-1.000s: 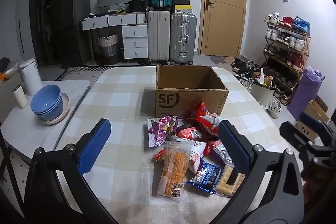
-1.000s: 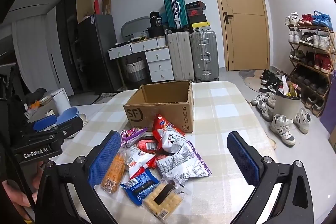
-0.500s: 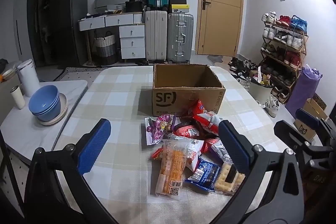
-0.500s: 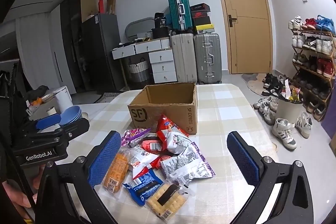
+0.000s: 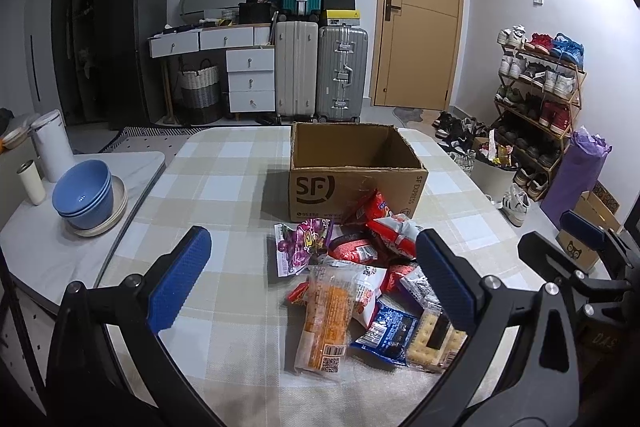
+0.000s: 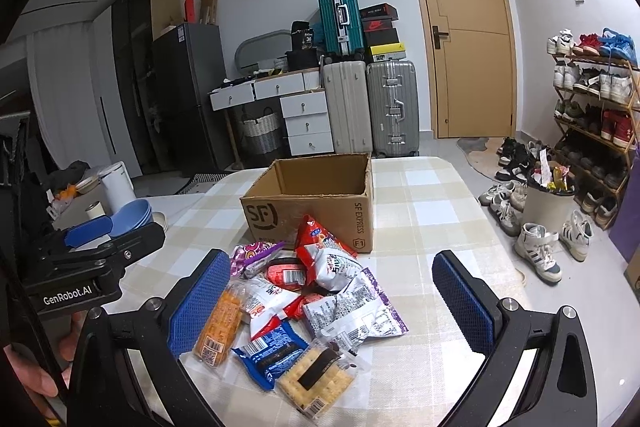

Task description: Organize snacks

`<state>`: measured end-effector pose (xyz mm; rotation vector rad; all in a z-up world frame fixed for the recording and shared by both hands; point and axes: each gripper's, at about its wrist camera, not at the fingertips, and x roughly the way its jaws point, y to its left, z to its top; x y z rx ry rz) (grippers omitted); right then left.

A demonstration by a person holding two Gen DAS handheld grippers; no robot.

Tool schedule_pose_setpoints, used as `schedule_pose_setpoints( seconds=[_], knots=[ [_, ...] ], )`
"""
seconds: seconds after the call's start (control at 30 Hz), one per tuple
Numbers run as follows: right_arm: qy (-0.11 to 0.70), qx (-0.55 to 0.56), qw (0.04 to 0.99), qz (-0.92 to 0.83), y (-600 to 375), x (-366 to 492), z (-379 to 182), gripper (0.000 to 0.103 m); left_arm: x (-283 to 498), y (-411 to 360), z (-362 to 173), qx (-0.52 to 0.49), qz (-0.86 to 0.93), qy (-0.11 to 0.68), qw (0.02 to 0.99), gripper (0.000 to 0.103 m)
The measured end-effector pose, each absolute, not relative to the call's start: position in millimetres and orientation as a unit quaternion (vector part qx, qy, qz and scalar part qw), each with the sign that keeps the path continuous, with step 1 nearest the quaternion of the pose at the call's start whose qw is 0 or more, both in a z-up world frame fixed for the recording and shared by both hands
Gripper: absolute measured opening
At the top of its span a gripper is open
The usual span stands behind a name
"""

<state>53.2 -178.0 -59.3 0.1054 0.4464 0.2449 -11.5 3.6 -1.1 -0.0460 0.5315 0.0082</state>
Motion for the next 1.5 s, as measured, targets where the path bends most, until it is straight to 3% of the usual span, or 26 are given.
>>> schedule_pose_setpoints(
  seconds=[1.5],
  knots=[
    [0.231,0.051,0.962,0.133,-168.9,51.1,-69.5,0.103,-15.1,9.1,-6.1,-0.019,0.007,0.266,0.964,0.102]
  ],
)
